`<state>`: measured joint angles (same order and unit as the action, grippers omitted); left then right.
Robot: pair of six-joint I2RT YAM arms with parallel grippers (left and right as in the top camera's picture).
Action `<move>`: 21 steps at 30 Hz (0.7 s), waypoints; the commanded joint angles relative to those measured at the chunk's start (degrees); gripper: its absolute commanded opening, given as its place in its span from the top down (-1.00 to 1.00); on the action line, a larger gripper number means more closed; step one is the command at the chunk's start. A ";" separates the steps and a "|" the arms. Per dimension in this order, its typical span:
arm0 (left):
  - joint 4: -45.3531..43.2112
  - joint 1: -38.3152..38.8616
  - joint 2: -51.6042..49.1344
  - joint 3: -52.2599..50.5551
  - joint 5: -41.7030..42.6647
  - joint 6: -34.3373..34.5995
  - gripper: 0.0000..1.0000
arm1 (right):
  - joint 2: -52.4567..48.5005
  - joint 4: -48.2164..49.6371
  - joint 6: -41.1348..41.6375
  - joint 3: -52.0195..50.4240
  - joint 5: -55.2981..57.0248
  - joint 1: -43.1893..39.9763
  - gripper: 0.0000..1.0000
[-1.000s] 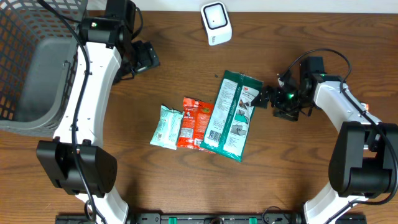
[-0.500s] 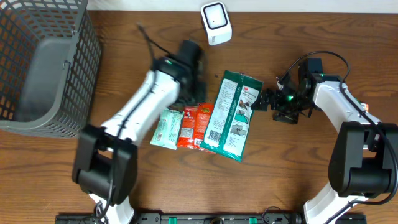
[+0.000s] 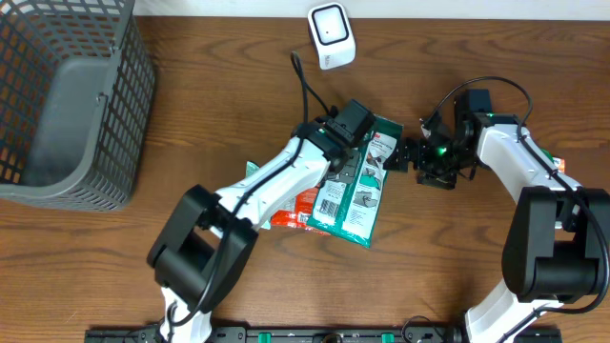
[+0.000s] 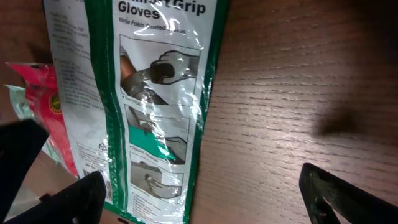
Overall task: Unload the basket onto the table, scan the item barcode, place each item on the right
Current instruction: 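Bring the left gripper to the gloves pack's left edge, then grasp the gloves pack with the left gripper, holding with both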
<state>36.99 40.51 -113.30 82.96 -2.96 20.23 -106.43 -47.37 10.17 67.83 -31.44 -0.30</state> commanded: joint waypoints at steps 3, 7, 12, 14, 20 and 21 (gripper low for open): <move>-0.39 -1.38 -1.51 -0.31 -8.87 4.31 0.84 | 1.01 0.31 -0.90 -0.13 -0.07 1.79 -0.90; -0.26 -1.70 -2.19 -0.31 -7.58 6.27 0.83 | 1.01 0.44 -0.90 -0.15 -0.07 2.29 -0.90; -0.26 -1.60 -2.89 -0.35 -0.87 6.49 0.81 | 1.01 0.46 -0.87 -0.15 -0.07 2.67 -0.90; -0.20 -1.55 -3.37 -0.39 2.10 6.71 0.81 | 0.98 0.33 -0.85 -0.15 -0.07 2.75 -0.89; -0.50 -1.55 -6.01 -1.53 4.79 8.61 0.81 | 0.98 0.17 -0.83 -0.17 -0.09 3.04 -0.89; -0.63 -1.53 -6.43 -1.53 5.16 8.59 0.80 | 0.98 0.17 -0.85 -0.20 -0.07 3.04 -0.89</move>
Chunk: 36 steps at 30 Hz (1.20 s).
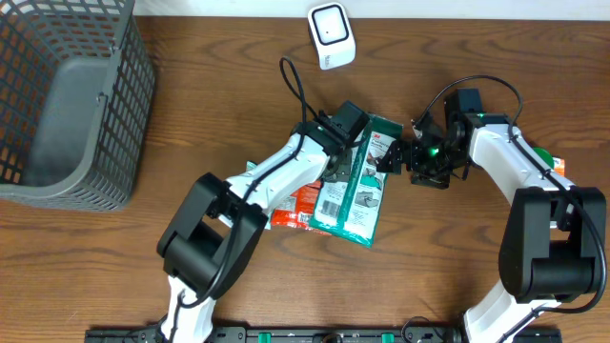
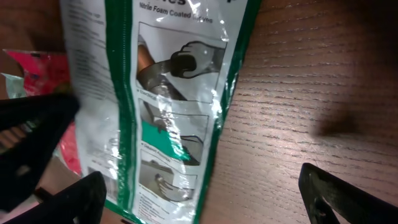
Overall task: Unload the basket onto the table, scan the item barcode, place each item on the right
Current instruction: 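Grasp the gloves pack with the left gripper, holding with both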
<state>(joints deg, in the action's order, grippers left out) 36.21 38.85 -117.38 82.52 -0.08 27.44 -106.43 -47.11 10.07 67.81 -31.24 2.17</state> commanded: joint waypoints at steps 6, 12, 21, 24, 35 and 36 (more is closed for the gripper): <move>-1.01 0.17 -3.04 -1.07 10.27 0.02 0.80 | 0.98 -0.11 -0.76 -0.17 -0.26 0.55 -0.89; -2.49 0.17 -2.82 -0.96 17.55 -1.38 0.81 | 0.98 -1.38 -2.71 -0.17 -0.28 0.48 -0.92; -3.32 0.17 -2.86 -0.98 16.52 -1.44 0.75 | 0.98 -2.60 -7.06 -0.17 -0.37 -1.11 -0.79; -3.34 0.59 -2.86 -1.01 13.86 -1.44 0.74 | 0.98 -2.56 -7.61 -0.17 -0.33 -1.11 -0.77; -5.31 2.97 -2.86 -1.11 13.55 -1.55 0.73 | 0.98 -2.60 -9.97 -0.17 1.40 -1.77 -0.79; -5.70 3.17 -2.86 -1.11 13.51 -1.73 0.73 | 0.98 -2.62 -9.97 -0.17 1.40 -1.77 -0.79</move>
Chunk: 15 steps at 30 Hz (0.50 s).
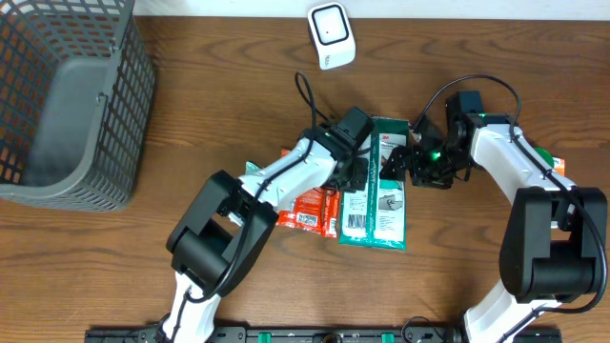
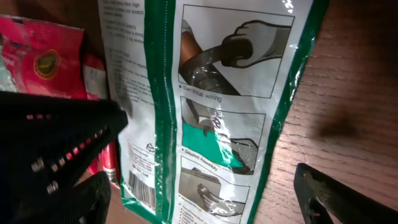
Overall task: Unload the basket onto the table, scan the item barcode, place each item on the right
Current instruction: 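Grasp the gloves pack with the left gripper, holding with both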
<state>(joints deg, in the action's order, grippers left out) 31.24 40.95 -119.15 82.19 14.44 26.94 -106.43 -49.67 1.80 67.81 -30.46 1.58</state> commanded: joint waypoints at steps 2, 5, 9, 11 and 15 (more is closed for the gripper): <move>-1.18 1.14 -1.09 -0.79 -1.46 -1.29 0.73 | 0.98 -0.07 -1.95 -0.17 0.63 -1.18 -0.80; -1.14 1.11 -1.09 -0.79 -4.28 -1.14 0.73 | 0.98 -0.28 -2.21 -0.17 0.66 -1.18 -0.81; -1.11 0.63 -1.05 -0.48 -7.52 -1.18 0.72 | 0.98 -0.22 -2.34 -0.17 0.68 -1.40 -0.82; 0.07 0.20 -0.72 0.70 -3.98 -2.40 0.78 | 0.98 -0.22 -2.34 -0.17 0.68 -1.40 -0.82; 1.09 0.09 1.36 1.95 -3.76 -3.30 0.78 | 0.98 0.02 -2.32 -0.17 0.66 -1.40 -0.82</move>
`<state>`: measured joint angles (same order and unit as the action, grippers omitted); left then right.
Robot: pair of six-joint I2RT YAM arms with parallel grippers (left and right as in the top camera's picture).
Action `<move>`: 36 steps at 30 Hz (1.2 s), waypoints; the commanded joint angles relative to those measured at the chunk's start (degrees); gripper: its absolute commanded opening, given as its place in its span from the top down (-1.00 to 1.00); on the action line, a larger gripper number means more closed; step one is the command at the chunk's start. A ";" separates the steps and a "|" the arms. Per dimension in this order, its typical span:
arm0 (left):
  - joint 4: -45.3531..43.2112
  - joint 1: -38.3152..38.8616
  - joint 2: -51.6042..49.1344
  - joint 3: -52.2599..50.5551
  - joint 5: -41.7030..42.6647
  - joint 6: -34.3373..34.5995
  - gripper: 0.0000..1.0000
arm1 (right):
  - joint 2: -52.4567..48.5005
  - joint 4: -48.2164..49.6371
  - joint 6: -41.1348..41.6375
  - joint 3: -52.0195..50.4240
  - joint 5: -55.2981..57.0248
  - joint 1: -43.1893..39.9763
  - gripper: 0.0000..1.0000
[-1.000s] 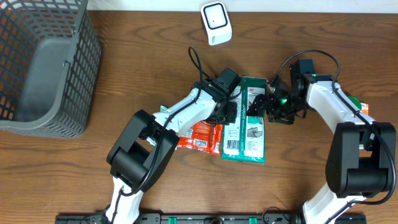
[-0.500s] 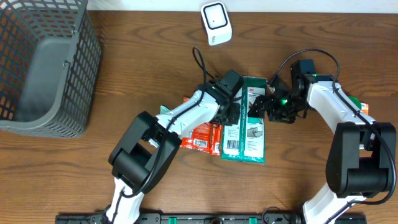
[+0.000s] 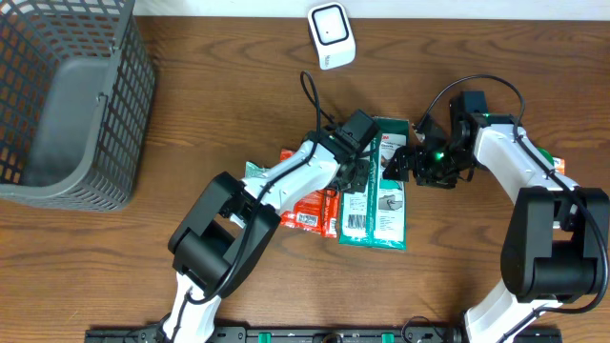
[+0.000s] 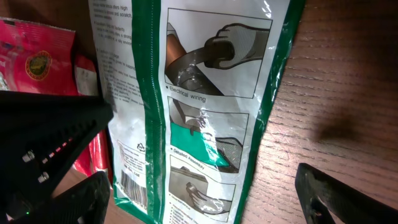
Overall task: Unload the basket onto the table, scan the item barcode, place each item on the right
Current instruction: 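Grasp the gloves pack with the left gripper, holding with both, then hold the gloves pack with the right gripper and release the left gripper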
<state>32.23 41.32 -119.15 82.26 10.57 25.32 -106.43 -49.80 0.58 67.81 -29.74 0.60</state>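
The green-and-white glove packet (image 3: 379, 187) lies flat on the table, back side up, with its barcode (image 3: 355, 222) near the front left corner. The right wrist view shows the packet (image 4: 205, 106) and its barcode (image 4: 132, 184) close up. My left gripper (image 3: 356, 170) rests at the packet's left edge; it shows as a black shape (image 4: 50, 146) whose jaws are not readable. My right gripper (image 3: 401, 162) stands open over the packet's right side, its fingers (image 4: 341, 193) wide apart with the packet's lower end between them (image 4: 208, 205). The white scanner (image 3: 330, 36) stands at the table's back.
Red snack packets (image 3: 307, 206) and a pale green one (image 3: 255, 171) lie under and left of the glove packet. A grey wire basket (image 3: 67, 95) fills the back left corner. A green object (image 3: 543, 157) lies behind the right arm.
Very little changed. The glove packet sits slightly further left in the right wrist view, and my left gripper has edged a little to the right along the packet.
At first the glove packet lay slanted, its top toward the back right, with my left gripper on it and my right gripper open beside it. Later it lay straight, shifted forward and right, its barcode in the right wrist view. It stays so now.
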 commanded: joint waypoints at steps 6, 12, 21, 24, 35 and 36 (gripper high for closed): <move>-0.57 -0.26 0.90 1.40 -3.56 1.46 0.78 | 0.98 0.11 -1.09 -0.17 -0.07 -0.42 -0.83; -0.17 -0.26 -0.81 0.44 -4.09 3.10 0.77 | 0.98 0.13 -1.09 -0.17 -0.07 -0.39 -0.83; -0.11 -0.09 -0.81 -0.50 -7.21 3.10 0.77 | 0.98 -0.33 0.79 -0.20 -0.09 -0.28 -0.80; -0.87 0.09 -0.87 -1.81 -7.21 3.21 0.77 | 0.98 -0.33 0.96 -0.22 -0.09 -0.13 -0.79; -3.65 0.28 -0.90 -5.38 -4.35 6.25 0.77 | 0.98 -0.26 1.07 -0.33 -0.09 -0.13 -0.79; -3.67 0.28 -0.90 -5.38 -2.62 6.27 0.77 | 0.98 -0.26 1.07 -0.33 -0.09 -0.13 -0.79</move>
<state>27.86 41.47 -118.78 79.02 4.69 30.26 -106.43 -50.02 1.04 67.81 -29.71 0.60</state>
